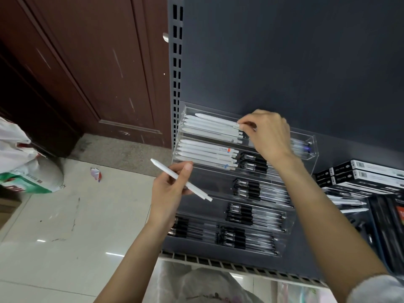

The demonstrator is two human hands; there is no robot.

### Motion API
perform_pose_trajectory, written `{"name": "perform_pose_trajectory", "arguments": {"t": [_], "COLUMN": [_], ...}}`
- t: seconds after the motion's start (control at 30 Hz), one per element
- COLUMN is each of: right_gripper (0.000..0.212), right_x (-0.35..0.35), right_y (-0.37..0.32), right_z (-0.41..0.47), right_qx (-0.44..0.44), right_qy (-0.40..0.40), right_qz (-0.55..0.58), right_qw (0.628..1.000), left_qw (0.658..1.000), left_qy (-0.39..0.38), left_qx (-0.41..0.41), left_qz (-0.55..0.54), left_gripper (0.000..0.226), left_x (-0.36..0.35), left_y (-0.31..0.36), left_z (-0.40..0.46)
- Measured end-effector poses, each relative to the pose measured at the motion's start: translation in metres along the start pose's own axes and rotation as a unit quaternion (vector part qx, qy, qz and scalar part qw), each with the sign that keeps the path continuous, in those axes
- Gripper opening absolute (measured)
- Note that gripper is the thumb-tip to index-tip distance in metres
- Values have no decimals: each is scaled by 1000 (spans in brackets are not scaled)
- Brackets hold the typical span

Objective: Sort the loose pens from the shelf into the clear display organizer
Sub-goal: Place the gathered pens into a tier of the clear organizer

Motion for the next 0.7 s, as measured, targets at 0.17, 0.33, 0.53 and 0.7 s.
{"name": "perform_pose_trajectory", "arguments": {"t": [0.17,0.33,0.53,0.7], "right_gripper": [10,4,11,26], "right_x": [-7,-14,15,-20], "right_y": [-13,-23,-17,-47], "right_z": [8,6,-46,-100], "right_qx": [15,54,76,61], "right_qy": [7,34,119,-55], "right_qz": [-62,-56,137,250], "right_qw": [998,996,980,965], "left_qw": [1000,1000,1000,998], "left_qy": [-2,-3,-2,-12], "left_qx": [2,-4,-13,-56], "left_qz": [4,7,-10,-14], "left_gripper": [25,23,18,19], "left_x": [-4,-9,-16,-30], "left_y": [1,3,4,16], "left_z": [7,13,16,19]}}
Point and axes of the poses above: each hand's wrist, its own z-axis towards the middle knuckle, its own x-axis out of the back of the hand, y = z × x, the point moved 10 cm from there along z, towards the middle knuckle, and after that the axes turned 14 degrees about -y, right-handed, at the moved point
